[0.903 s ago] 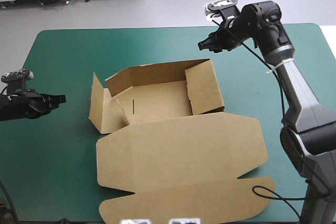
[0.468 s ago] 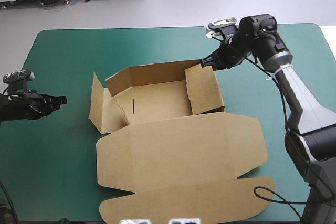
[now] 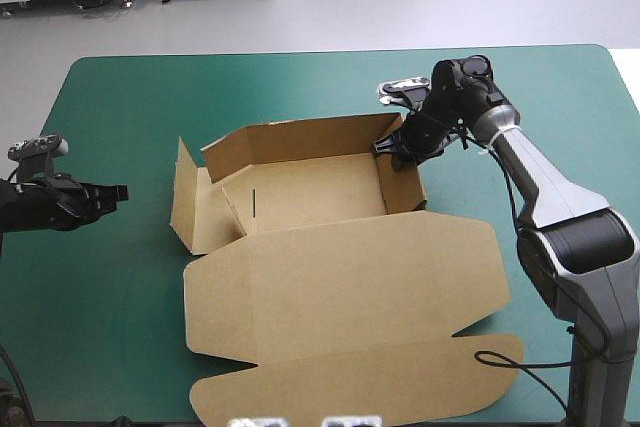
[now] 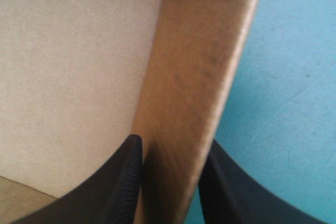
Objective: Fold the box
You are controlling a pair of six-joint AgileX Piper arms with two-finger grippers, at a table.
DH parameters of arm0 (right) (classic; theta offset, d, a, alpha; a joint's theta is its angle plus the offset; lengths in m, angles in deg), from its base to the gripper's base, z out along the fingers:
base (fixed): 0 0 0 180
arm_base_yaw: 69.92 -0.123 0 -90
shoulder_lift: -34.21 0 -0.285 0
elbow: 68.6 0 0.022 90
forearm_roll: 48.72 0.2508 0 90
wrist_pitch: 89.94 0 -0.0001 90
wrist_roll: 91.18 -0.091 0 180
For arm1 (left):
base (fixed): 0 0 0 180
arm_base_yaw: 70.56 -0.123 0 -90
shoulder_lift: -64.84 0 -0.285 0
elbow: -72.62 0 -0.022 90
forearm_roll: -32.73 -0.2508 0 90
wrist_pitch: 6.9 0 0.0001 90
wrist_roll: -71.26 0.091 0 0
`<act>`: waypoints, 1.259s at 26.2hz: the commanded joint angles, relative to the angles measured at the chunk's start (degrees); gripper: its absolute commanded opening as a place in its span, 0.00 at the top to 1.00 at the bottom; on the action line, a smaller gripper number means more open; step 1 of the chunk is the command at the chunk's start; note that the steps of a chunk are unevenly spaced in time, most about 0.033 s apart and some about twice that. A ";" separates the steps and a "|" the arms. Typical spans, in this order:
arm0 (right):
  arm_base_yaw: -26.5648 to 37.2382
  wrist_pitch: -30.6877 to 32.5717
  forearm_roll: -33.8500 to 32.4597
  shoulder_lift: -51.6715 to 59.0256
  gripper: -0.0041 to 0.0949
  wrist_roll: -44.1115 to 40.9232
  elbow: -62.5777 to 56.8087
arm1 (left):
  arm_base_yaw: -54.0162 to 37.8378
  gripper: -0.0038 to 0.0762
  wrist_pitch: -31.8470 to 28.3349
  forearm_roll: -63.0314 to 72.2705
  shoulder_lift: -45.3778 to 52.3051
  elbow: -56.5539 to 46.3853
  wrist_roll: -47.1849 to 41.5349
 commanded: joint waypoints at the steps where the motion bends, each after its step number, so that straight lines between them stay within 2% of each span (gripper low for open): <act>1: 0.13 1.06 3.18 1.43 0.77 2.18 0.74 | 0.13 0.96 -0.86 2.79 1.65 1.34 0.07; 3: 0.13 1.06 3.08 1.24 0.97 2.28 0.74 | 0.02 0.96 -1.32 2.58 1.65 1.34 0.07; 6: 0.66 1.06 3.65 2.32 0.98 2.15 1.00 | -1.25 0.96 -2.98 2.81 1.65 1.56 0.07; 10: 3.10 1.06 8.55 5.28 0.98 2.25 2.94 | -7.02 0.96 -1.93 9.12 1.35 2.08 1.45; 14: 6.28 1.06 12.65 9.08 0.98 2.25 6.23 | -12.28 0.96 3.01 20.02 -1.02 2.08 6.40; 17: 8.33 1.06 16.18 12.06 0.98 2.84 8.74 | -12.67 0.96 5.22 27.57 -3.73 2.08 8.51; 20: 9.23 1.06 17.45 15.00 0.98 3.33 9.75 | -11.41 0.96 7.83 38.14 -6.83 2.08 11.02; 22: 9.23 1.06 17.46 17.01 0.98 3.33 9.87 | -8.37 0.96 12.15 49.99 -9.25 2.08 15.24; 24: 9.23 1.06 17.86 17.52 0.97 3.22 9.87 | -5.38 0.96 12.66 54.12 -9.69 2.08 16.56; 26: 9.23 0.98 17.86 17.63 0.97 2.18 9.87 | -0.96 0.96 11.88 56.35 -9.69 2.23 17.31; 29: 8.99 -0.23 17.22 17.63 0.97 1.79 9.87 | 5.38 0.96 13.95 56.94 -9.69 4.27 17.85; 33: 7.67 -2.98 12.10 17.51 0.97 0.22 9.87 | 8.88 0.96 16.57 56.69 -9.16 8.18 17.15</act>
